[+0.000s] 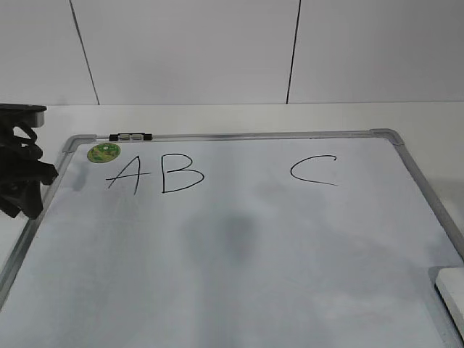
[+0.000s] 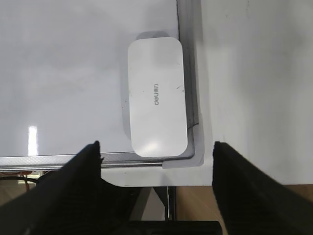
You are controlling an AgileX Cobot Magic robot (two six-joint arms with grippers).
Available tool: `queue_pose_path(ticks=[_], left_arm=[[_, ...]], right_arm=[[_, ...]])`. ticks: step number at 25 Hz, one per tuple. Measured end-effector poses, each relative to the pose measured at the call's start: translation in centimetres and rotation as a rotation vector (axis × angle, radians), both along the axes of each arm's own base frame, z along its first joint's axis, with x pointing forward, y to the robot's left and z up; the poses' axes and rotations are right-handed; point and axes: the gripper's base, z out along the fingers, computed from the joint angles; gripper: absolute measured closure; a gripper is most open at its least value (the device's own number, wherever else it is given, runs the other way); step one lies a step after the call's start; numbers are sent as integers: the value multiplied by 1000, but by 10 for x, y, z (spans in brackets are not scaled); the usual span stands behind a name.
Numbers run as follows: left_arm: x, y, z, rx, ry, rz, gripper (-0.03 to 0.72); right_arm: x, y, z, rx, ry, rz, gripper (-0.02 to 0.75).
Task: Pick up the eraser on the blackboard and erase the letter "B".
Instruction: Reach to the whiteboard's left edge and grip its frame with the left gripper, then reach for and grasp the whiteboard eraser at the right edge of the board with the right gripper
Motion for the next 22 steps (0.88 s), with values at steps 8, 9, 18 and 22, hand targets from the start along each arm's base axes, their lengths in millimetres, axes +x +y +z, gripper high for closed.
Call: queue_pose_path(ticks=[8,9,18,22], left_arm=[[0,0,-4,1,18,-1,443],[0,0,-5,1,21,-1,445],[2,-1,-15,0,55,1,449],[2,-1,-16,-7,60,5,510]], right_arm=[[0,0,0,0,0,0,169],[0,0,0,0,0,0,169],[0,0,0,0,0,0,169],[0,0,0,0,0,0,169]])
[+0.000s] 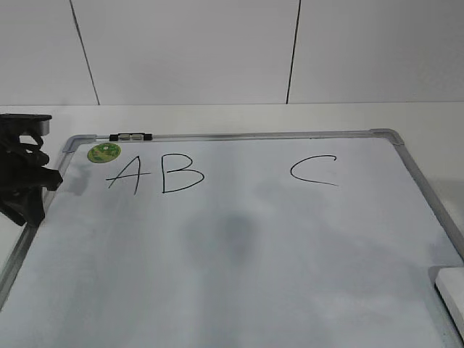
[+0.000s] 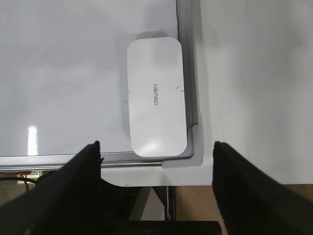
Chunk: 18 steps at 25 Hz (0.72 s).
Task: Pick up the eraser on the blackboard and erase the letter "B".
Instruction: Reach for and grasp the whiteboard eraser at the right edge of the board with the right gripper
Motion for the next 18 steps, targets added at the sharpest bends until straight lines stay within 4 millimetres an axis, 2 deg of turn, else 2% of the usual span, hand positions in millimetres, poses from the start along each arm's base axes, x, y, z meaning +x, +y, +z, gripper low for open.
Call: queue_pose_path(ticks=[7,13,18], left_arm=[[0,-1,0,-9,2,13,629],[0,-1,0,-12,4,27,645],[0,-1,0,-12,5,31,648]], right_arm=[[0,0,0,1,0,-5,169],[0,-1,0,23,5,-74,167],[11,-2,-6,35,68,-126,97]])
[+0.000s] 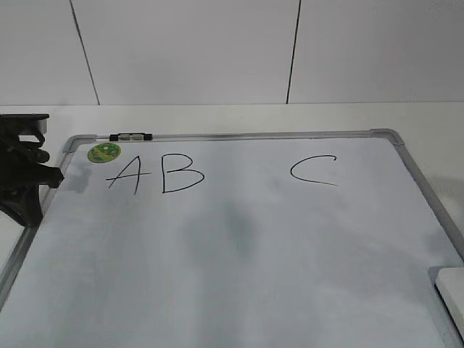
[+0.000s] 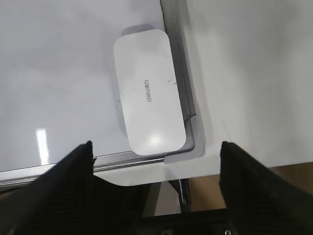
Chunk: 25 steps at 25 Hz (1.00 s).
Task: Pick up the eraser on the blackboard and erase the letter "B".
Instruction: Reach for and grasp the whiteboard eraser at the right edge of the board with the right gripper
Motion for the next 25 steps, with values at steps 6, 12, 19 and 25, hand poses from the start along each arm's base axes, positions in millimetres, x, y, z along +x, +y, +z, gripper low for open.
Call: queue_pose_path(ticks=[6,12,19,25], left_arm=[[0,0,0,-1,0,3,650],[0,0,0,-3,0,6,650],[0,0,0,-3,0,6,650],[0,0,0,-3,0,6,650]], right_arm=[[25,0,-16,4,143,-10,81],[48,1,-34,-1,276,38,82],[70,2,-52,11,336,66,82],[89,3,-69,15,357,97,82]])
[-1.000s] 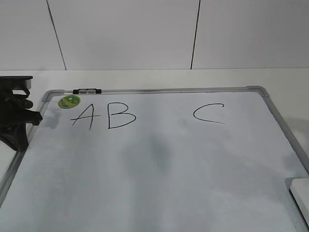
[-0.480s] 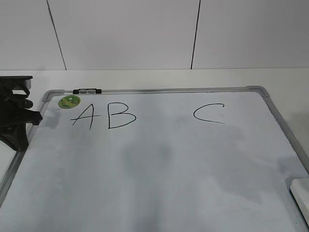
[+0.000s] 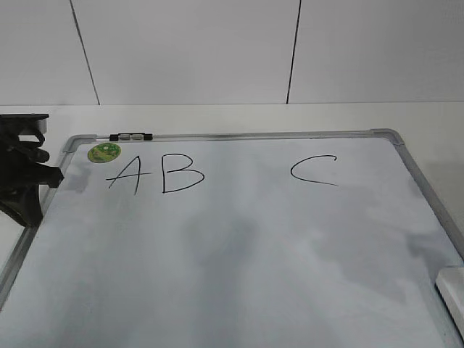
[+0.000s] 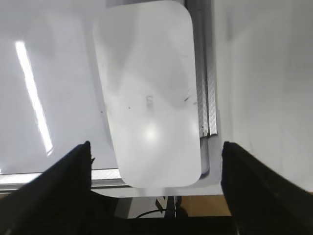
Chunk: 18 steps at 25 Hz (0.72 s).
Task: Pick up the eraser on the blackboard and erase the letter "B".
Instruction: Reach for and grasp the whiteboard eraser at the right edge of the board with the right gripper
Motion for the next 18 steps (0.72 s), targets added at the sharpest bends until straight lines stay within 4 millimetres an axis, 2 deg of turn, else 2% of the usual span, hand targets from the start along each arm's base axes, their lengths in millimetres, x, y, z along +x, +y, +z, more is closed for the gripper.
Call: queue_pose_path(ticks=[11,18], left_arm=[[0,0,0,-1,0,0,650],[0,0,0,-1,0,0,650]], right_arm=[[25,0,-33,-4,72,26,82],[31,0,-42,-6,84,26,82]])
